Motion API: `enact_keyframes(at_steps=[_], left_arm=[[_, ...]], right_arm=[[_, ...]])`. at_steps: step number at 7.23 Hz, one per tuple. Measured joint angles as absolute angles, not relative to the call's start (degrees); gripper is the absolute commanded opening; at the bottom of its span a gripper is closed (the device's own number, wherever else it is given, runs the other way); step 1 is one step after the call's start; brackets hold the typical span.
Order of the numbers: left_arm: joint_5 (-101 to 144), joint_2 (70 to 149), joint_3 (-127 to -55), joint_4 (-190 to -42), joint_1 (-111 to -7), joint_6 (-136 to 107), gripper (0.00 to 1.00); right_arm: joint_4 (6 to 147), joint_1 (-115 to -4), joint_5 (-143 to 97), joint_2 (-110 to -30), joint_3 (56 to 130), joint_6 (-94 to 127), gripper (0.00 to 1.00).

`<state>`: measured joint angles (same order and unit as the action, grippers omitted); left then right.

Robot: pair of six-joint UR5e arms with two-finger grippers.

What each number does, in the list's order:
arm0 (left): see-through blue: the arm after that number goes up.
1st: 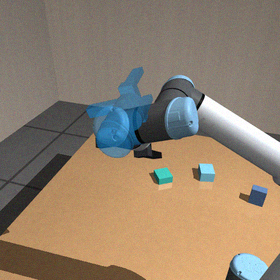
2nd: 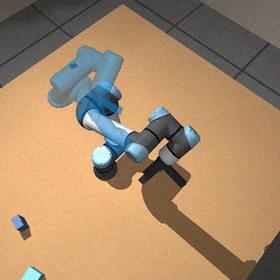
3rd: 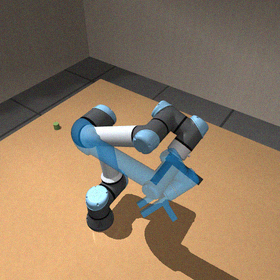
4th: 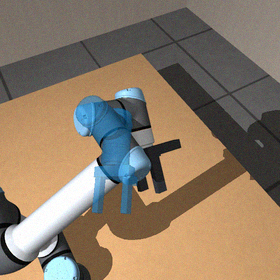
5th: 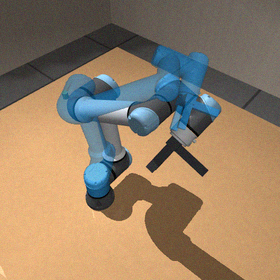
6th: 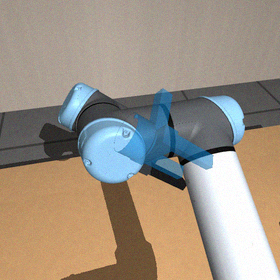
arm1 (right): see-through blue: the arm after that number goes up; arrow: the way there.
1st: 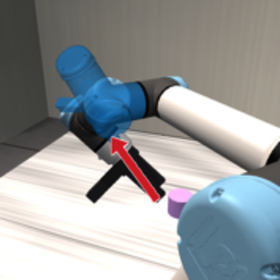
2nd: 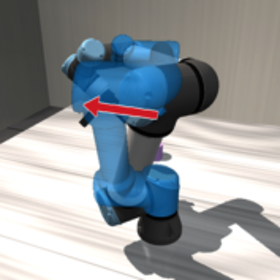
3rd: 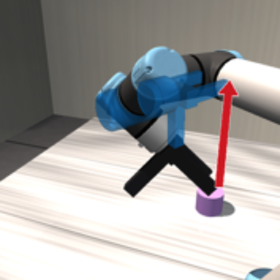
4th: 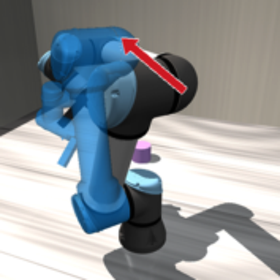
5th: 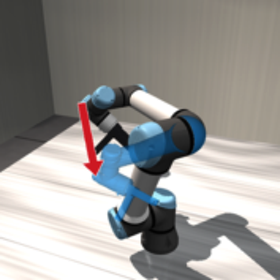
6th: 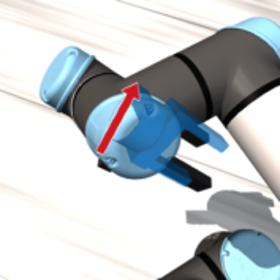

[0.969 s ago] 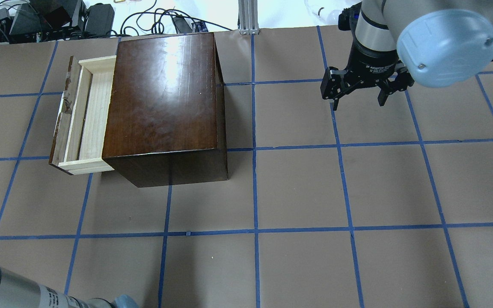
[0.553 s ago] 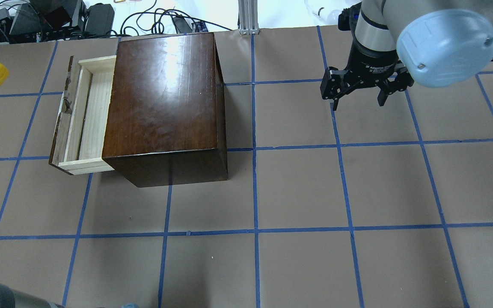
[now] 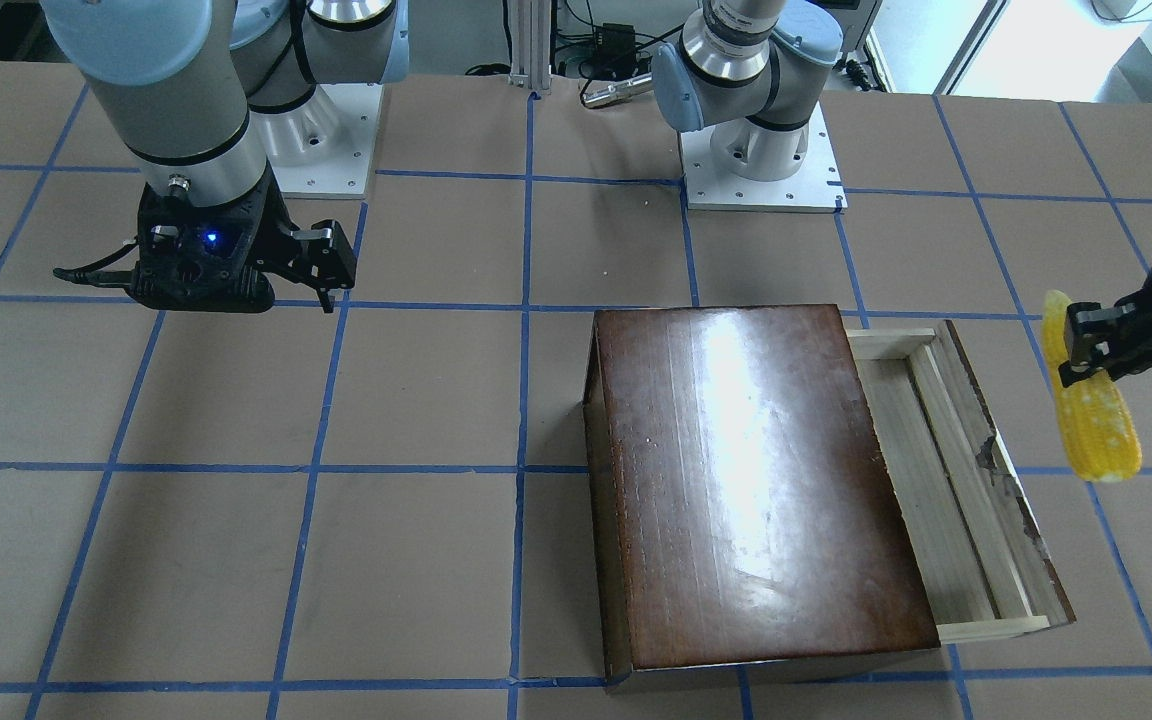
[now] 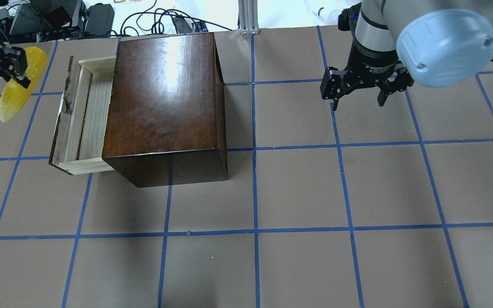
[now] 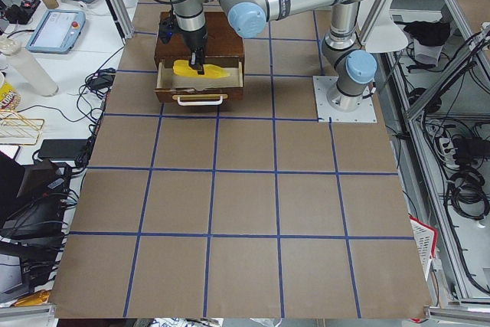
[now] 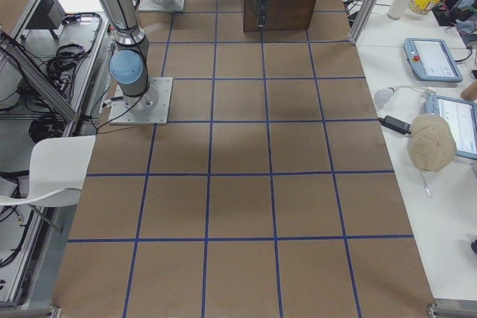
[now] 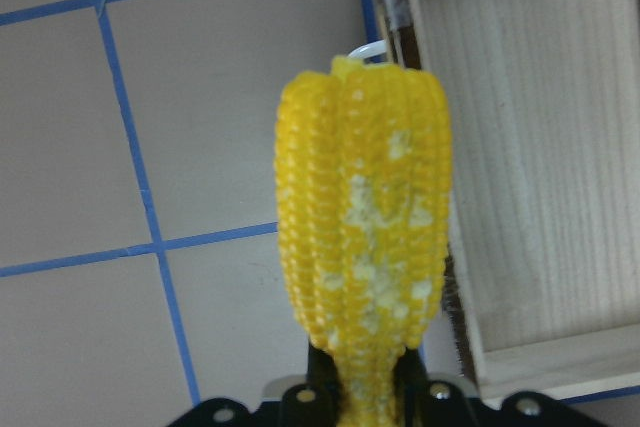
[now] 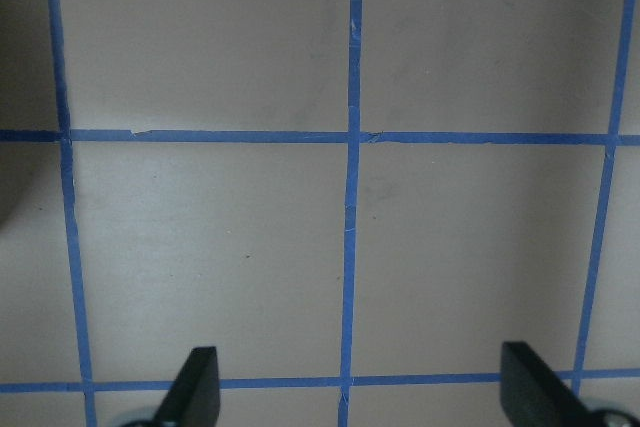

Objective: Open drawer and put corn inside
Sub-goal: 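Carry the corn over the open drawer and lower it inside with the left gripper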

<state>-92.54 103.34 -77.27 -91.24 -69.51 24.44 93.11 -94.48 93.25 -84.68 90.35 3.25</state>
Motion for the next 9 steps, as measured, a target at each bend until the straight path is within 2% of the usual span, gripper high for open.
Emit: enact_keyframes(at_steps=[7,9], left_arm=[[-90.2,109.6,-81.3,-83.4,-72.6,17.9,0.00],[-88.7,110.6,-81.8,-83.3,-72.7,17.8,0.11]], right_arm=[[93.1,-94.5,93.3,-84.7,90.4,3.3,1.00],[93.1,-94.5,93.4,-84.7,90.4,3.3,1.00]])
